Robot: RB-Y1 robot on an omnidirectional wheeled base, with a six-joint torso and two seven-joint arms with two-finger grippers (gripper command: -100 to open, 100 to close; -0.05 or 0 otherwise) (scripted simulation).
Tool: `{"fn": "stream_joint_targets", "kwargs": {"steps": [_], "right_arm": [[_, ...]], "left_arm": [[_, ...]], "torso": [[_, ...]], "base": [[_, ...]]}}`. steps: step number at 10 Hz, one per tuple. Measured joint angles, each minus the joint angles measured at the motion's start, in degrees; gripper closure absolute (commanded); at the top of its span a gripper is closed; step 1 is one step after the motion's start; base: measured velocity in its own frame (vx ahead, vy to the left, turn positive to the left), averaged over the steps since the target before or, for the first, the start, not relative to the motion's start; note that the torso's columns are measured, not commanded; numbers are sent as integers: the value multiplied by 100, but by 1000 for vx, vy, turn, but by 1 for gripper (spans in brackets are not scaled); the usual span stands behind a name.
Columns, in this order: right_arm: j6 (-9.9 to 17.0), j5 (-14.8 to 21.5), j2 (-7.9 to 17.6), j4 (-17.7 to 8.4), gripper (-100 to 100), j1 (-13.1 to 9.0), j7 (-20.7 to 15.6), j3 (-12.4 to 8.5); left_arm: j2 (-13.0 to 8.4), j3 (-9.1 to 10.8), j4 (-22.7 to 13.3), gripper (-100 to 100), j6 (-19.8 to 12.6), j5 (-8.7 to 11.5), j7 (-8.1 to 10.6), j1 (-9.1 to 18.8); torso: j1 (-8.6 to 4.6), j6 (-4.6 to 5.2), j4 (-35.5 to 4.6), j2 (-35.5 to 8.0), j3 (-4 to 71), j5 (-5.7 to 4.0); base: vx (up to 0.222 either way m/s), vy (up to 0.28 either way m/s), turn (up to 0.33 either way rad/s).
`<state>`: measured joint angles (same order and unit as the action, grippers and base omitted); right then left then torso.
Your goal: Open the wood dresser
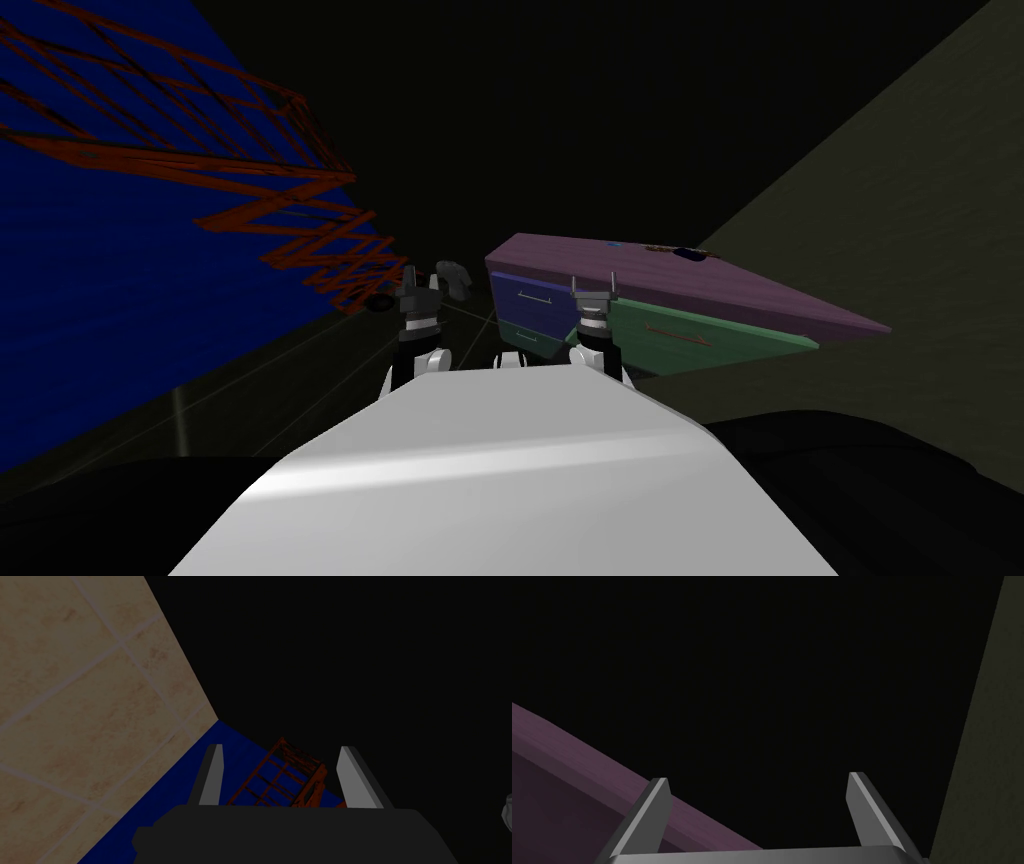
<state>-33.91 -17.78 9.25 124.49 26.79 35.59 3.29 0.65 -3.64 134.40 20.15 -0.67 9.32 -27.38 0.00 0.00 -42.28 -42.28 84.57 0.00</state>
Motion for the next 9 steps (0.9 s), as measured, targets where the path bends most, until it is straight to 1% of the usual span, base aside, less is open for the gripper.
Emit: {"fn": "stream_joint_targets", "kwargs": {"steps": [7, 9], "right_arm": [[-226, -777, 30, -274, -100, -128, 1153, 245], [-265, -873, 30, -315, -100, -141, 1429, 287]], "left_arm": [[0, 0, 0, 0, 0, 0, 0, 0], [0, 0, 0, 0, 0, 0, 0, 0]], "torso": [[2, -1, 0, 0, 0, 0], [-8, 0, 0, -1, 0, -2]], "base": [[1, 43, 8], [1, 22, 6]]}}
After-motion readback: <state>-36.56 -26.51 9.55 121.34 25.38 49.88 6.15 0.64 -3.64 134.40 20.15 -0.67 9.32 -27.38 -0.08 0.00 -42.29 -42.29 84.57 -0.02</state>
